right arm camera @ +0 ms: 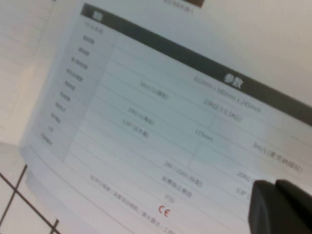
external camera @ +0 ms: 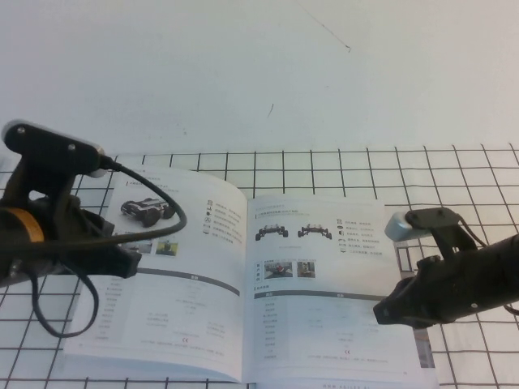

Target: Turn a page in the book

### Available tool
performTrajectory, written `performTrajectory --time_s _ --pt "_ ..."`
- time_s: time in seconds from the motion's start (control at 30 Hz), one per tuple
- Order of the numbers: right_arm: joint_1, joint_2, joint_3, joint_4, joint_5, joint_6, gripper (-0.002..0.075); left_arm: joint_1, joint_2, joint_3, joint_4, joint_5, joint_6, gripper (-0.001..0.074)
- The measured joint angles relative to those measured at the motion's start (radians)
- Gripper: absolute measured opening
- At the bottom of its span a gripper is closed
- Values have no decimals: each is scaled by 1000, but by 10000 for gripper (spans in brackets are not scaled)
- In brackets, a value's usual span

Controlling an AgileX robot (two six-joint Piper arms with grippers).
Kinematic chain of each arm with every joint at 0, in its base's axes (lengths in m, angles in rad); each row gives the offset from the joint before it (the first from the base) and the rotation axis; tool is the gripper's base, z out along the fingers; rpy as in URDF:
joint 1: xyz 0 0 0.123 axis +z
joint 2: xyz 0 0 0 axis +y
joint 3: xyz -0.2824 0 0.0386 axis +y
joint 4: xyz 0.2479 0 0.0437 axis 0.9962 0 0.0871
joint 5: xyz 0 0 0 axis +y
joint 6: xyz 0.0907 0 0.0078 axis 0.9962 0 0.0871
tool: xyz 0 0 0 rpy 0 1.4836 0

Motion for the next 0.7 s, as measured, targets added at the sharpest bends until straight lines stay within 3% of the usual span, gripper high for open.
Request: performTrajectory --time_s 0.2,0.5,0.7 --pt "0 -109 1 0 8 -13 1 0 -119 4 -31 65 44 -4" --pt "0 -403 3 -9 16 -35 1 0 -375 4 -294 221 331 -4" --pt "0 -659 10 -27 29 -36 1 0 -576 4 -355 322 374 -4"
